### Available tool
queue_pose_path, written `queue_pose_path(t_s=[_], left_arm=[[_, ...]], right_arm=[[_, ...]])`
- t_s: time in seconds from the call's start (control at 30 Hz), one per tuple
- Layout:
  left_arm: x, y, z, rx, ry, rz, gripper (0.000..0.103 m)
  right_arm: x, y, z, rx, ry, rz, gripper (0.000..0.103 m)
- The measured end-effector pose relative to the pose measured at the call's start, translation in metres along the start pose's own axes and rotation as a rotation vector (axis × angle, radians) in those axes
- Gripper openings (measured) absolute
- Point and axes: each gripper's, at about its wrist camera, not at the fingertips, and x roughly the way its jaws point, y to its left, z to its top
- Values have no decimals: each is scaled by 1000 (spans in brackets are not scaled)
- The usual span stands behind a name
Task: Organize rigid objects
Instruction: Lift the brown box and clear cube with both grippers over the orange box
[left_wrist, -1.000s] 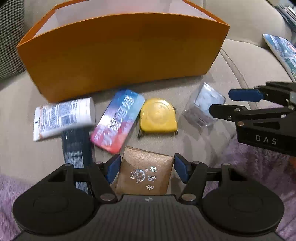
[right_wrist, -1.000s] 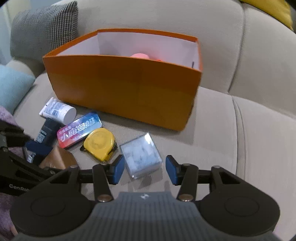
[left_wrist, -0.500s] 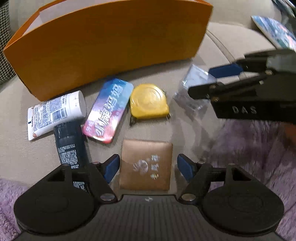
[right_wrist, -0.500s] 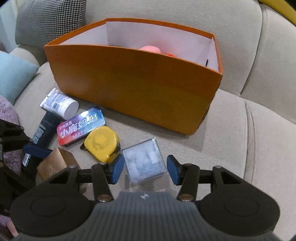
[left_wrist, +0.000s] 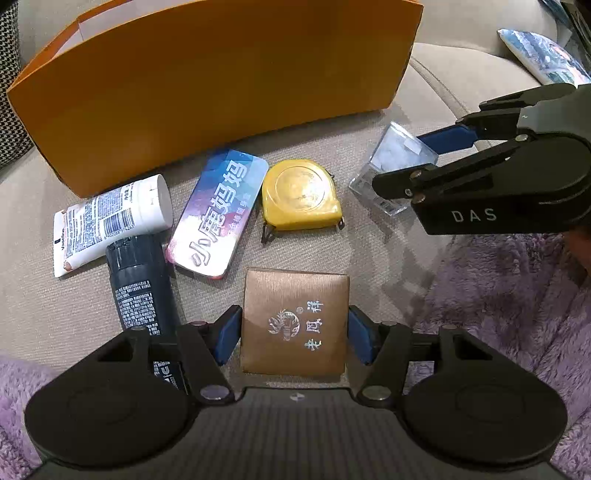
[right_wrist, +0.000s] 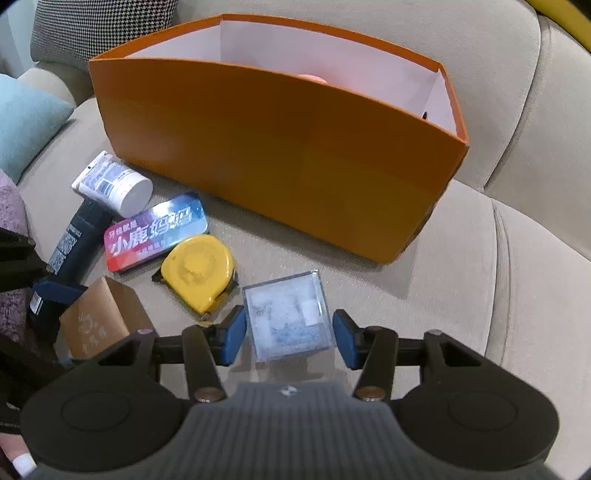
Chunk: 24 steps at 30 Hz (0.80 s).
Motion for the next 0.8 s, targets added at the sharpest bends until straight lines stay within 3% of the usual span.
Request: queue_pose_path(t_s=[0.37, 0.57, 0.8], left_arm=[[-7, 7, -11, -53, 6, -36, 69], [-46, 14, 1, -91, -54, -81, 69], [-102, 17, 38, -75, -151, -72, 69]], right_arm=[[-9, 0, -6, 50, -1, -14, 50], [-39, 1, -4, 28, -45, 9, 49], [-90, 1, 19, -66, -164, 8, 49]])
